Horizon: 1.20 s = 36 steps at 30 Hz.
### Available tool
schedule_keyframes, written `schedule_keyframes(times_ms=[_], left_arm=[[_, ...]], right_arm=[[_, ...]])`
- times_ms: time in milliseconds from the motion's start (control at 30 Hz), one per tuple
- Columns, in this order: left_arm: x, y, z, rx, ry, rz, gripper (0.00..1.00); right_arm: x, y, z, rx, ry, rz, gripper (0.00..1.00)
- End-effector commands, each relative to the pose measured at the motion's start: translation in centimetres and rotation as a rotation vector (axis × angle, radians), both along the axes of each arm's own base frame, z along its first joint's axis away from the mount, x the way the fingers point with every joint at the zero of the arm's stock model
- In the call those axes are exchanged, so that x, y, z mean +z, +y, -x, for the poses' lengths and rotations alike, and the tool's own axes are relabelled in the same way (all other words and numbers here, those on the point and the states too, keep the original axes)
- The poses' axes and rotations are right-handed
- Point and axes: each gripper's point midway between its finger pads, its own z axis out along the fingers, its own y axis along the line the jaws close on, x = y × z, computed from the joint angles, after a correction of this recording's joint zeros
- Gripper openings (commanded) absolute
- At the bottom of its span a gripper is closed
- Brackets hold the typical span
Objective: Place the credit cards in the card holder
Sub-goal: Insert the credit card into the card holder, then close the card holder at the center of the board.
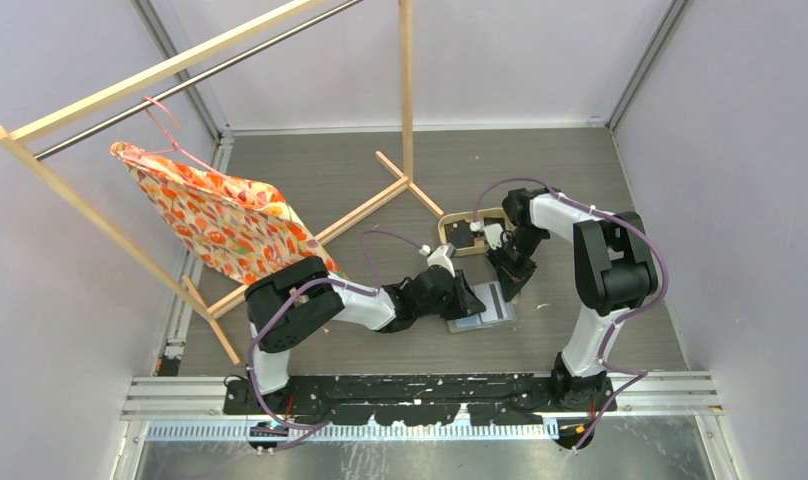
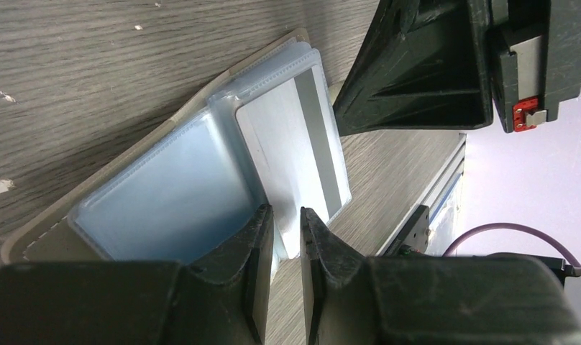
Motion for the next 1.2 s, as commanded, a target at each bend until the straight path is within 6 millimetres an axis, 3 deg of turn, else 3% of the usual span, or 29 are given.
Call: schedule_keyframes(times_ms=[0, 300, 467, 667, 933, 1167], left_arm=[[3.2, -1.9, -0.6, -0.007, -0.032, 0.079, 0.22], [3.4, -2.3, -0.8, -0.011, -0.038, 0.053, 0.22], [4.1, -1.3, -0.8, -0.028, -0.096, 0.016, 0.28], [4.9, 0.6, -0.8, -0.051, -0.181, -0.069, 0.36], [7.7, 1.3, -0.4, -0.123, -0.29, -0.08, 0.41], [10.3, 3.4, -0.2, -0.183, -0.438, -0.174, 0.43]], right_arm=[[0.1, 1.5, 0.4, 0.007, 0.027, -0.055, 0.03], [0.7, 1.9, 0.3, 0.011, 0.016, -0.08, 0.03], [1.4, 1.4, -0.4, 0.013, -0.038, -0.069, 0.04], [4.0, 1.3, -0.6, 0.006, -0.095, -0.163, 0.05], [7.6, 2.4, 0.2, 0.067, -0.145, -0.33, 0.08], [11.8, 1.3, -0.2, 0.038, -0.345, -0.442, 0.11]])
